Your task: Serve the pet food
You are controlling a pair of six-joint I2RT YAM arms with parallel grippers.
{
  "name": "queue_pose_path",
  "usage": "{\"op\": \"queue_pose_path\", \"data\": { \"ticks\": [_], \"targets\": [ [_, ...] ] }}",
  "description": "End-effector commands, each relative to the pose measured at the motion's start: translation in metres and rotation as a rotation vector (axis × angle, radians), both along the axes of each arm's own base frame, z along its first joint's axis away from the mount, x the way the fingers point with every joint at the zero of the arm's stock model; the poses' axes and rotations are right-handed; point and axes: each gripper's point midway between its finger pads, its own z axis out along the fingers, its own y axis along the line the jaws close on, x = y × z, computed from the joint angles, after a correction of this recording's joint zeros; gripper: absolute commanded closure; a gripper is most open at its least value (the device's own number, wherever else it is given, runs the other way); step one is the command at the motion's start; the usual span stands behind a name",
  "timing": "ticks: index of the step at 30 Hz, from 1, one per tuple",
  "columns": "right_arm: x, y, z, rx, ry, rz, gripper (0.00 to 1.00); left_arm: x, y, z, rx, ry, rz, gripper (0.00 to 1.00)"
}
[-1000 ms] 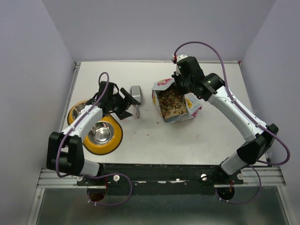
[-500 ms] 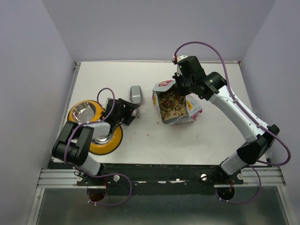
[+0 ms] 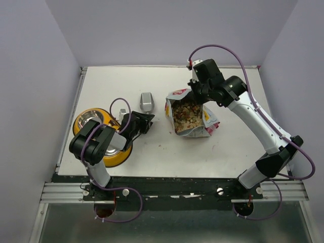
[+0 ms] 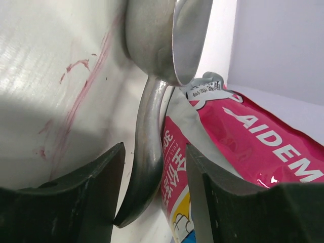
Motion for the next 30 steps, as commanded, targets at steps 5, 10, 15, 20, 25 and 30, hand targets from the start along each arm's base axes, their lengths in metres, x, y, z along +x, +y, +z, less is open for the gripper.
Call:
{"op": "queue_pose_path", "data": {
  "ticks": [5,10,15,20,25,30],
  "targets": [
    [0.001,0.010,0.065,0.146,-0.166,0.028,0.99,0.011,0.013,0.006,-0.043,-0.086,0.081,0.43],
    [-0.002,0.008,0.065,0.147,-0.160,0.028,0.99,0.012,0.019,0.000,-0.053,-0.081,0.106,0.44],
    [-0.004,0.008,0.067,0.157,-0.154,0.029,0.99,0.014,0.024,0.003,-0.040,-0.085,0.093,0.31],
    [-0.006,0.007,0.070,0.161,-0.157,0.030,0.99,0.015,0.023,0.004,0.042,-0.067,0.027,0.34],
    [-0.006,0.006,0.069,0.156,-0.156,0.029,0.99,0.016,0.018,0.004,0.019,-0.068,0.004,0.49],
    [-0.007,0.005,0.069,0.157,-0.158,0.029,0.99,0.018,0.008,0.002,0.005,-0.058,-0.045,0.46]
  ]
}}
